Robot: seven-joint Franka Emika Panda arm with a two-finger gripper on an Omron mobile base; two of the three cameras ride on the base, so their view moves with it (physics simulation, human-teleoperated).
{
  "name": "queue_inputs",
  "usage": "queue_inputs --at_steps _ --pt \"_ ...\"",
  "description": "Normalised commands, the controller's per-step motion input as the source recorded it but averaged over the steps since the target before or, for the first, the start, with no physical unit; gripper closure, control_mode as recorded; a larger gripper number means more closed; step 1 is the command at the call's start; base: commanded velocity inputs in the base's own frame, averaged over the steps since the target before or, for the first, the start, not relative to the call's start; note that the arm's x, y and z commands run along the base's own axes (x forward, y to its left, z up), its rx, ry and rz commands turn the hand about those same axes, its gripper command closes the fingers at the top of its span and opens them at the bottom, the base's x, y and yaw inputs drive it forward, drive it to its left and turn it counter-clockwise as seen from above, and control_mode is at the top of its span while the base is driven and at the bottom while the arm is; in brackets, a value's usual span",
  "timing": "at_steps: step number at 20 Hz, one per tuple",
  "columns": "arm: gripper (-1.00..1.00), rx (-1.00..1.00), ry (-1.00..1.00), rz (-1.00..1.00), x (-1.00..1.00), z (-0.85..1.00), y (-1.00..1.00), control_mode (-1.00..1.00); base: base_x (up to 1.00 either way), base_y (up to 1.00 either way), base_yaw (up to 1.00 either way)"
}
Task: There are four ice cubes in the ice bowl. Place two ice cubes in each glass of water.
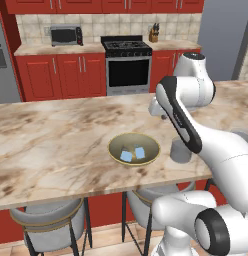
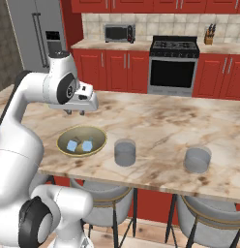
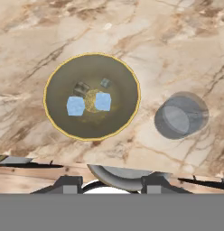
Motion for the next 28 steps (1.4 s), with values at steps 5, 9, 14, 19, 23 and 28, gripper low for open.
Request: queue_inputs --at_steps 5,9,14,19,23,28 --pt "-1.00 0.00 0.00 0.00 0.00 -0.12 0.07 -1.00 0.00 0.00 0.00" --pt "-1.00 0.00 0.00 -0.06 0.02 -0.23 0.24 -1.00 0.00 0.00 0.00" --pt "-1.00 0.00 0.02 -0.08 0.00 -0.22 0.09 -1.00 0.00 0.00 0.00" --pt "-1.00 0.00 0.10 -0.09 0.03 -0.34 0.00 -1.00 0.00 0.00 0.00" --pt "-1.00 0.00 0.04 -0.04 0.25 -0.30 0.00 -1.00 0.00 0.00 0.00" --pt "-1.00 0.00 0.00 0.00 0.46 -0.26 0.02 -1.00 0.00 0.00 0.00"
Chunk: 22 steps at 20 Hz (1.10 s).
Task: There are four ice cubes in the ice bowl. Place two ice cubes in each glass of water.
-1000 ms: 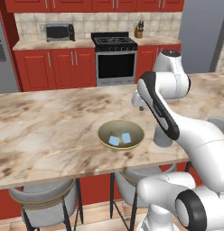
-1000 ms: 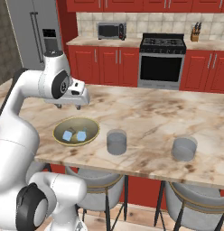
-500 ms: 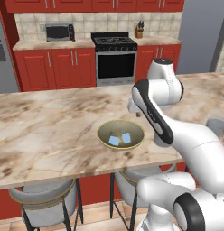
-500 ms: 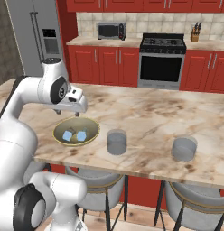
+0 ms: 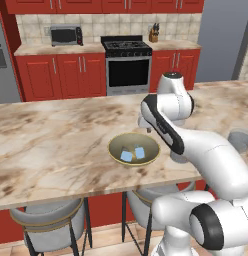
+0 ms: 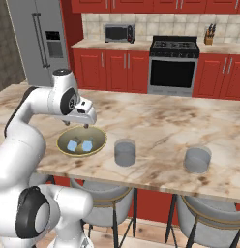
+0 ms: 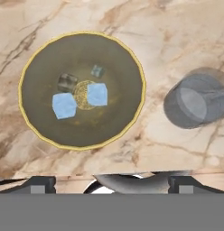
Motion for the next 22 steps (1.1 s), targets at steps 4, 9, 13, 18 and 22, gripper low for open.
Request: queue_inputs --at_steps 4,9,13,18,22 --pt "-1.00 0.00 0.00 0.00 0.48 -0.33 0.00 -1.00 0.00 0.00 0.00" --pt "-1.00 -0.01 0.00 0.00 0.35 -0.43 0.11 -1.00 0.00 0.00 0.00" --pt "-1.00 -0.05 0.00 0.00 0.26 -0.47 0.14 -1.00 0.00 0.00 0.00" --pt "-1.00 -0.07 0.00 0.00 0.23 -0.32 0.01 -1.00 0.00 0.00 0.00" --pt "-1.00 -0.03 0.00 0.00 0.28 -0.30 0.00 -1.00 0.00 0.00 0.00"
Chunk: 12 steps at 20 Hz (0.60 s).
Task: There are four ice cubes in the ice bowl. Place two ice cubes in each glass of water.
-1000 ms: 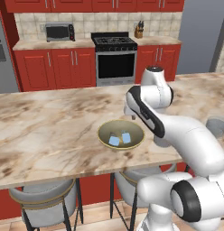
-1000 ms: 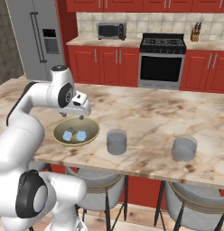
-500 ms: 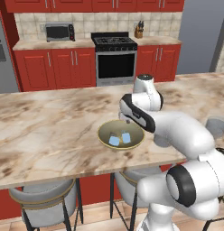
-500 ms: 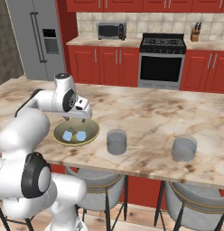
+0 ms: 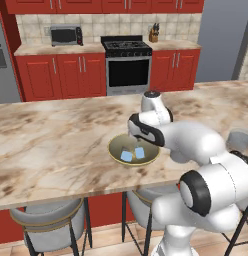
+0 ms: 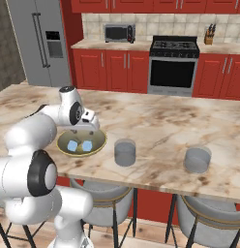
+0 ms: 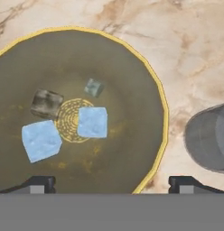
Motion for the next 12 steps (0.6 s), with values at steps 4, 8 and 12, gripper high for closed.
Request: queue_inputs --at_steps 4,8,12 --pt "-1.00 0.00 0.00 0.00 0.34 -0.34 0.00 -1.00 0.00 0.00 0.00" --pt "-1.00 0.00 0.00 0.00 0.36 -0.36 0.00 -1.00 0.00 0.00 0.00" --pt "-1.00 0.00 0.00 0.00 0.33 -0.28 0.04 -1.00 0.00 0.00 0.00"
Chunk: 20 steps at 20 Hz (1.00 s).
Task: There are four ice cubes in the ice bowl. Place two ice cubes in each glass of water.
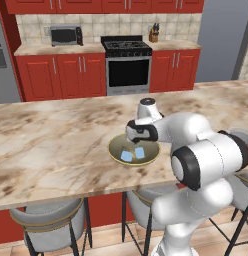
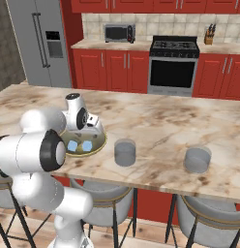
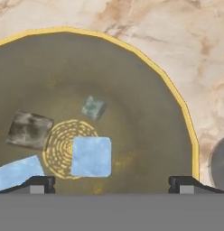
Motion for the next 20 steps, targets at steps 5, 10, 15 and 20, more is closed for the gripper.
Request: queue_inputs --at_steps 5,10,15,20 --pt "-1.00 0.00 0.00 0.00 0.34 -0.23 0.13 -1.00 0.00 0.00 0.00" --pt "-1.00 0.00 0.00 0.00 0.27 -0.26 0.02 -1.00 0.00 0.00 0.00" --pt "-1.00 0.00 0.00 -0.01 0.17 -0.28 0.00 -1.00 0.00 0.00 0.00" --pt "-1.00 0.00 0.00 -0.01 0.14 -0.17 0.00 -1.00 0.00 0.00 0.00"
